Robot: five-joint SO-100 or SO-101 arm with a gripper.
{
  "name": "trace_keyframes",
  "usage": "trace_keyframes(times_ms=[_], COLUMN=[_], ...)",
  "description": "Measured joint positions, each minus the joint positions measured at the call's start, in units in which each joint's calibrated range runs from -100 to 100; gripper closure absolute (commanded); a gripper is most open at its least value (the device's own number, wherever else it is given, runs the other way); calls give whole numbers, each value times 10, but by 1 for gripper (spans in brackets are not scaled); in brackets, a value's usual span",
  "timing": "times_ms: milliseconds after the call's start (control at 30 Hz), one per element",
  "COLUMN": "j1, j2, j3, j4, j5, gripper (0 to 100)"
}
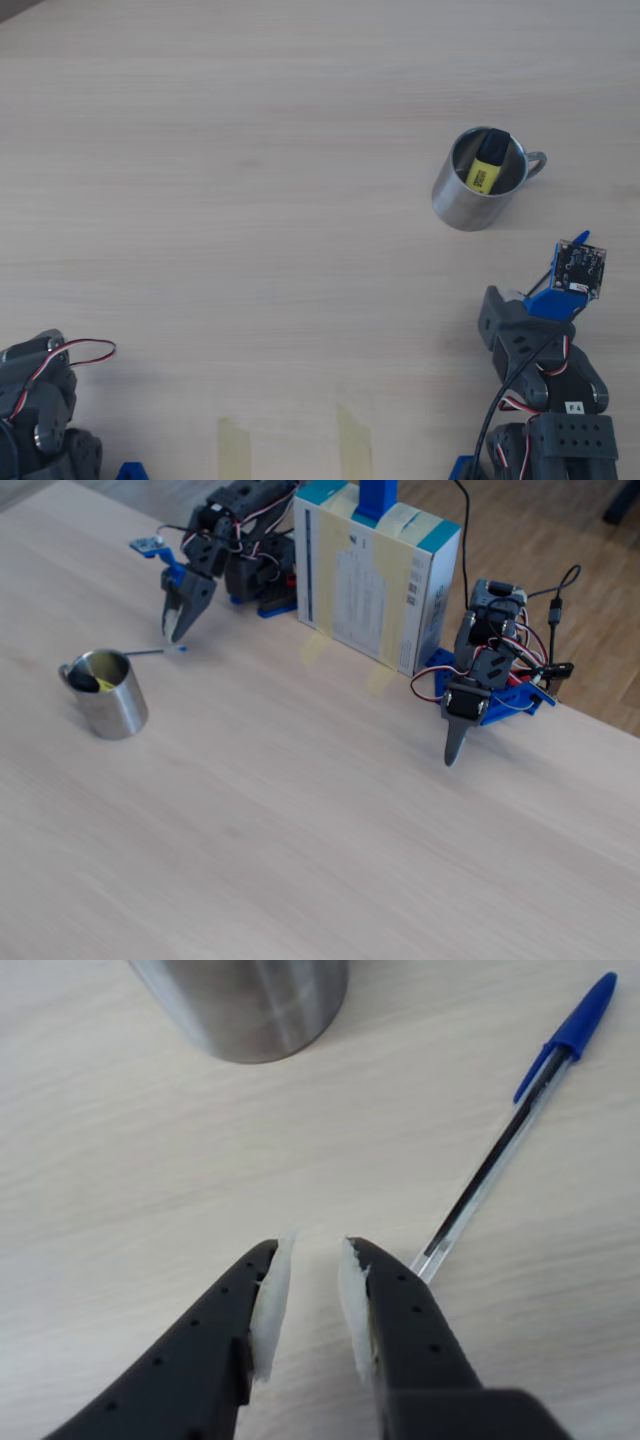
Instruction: Grab the blue pen and put it in the silver cup.
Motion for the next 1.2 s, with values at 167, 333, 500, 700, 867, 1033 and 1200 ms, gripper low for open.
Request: trace_keyframes(times_ms=[167, 333, 500, 700, 867, 1033, 1200], j1=[14, 21, 30, 51, 69, 88, 109], j2=[29, 44, 49, 50, 50, 50, 50], j3=[0, 0, -5, -23, -24, -50, -53], j4=[-56, -68, -70, -71, -71, -71, -71], j5=[-3, -48, -83, -91, -91, -90, -80], gripper=[91, 90, 90, 90, 87, 79, 79])
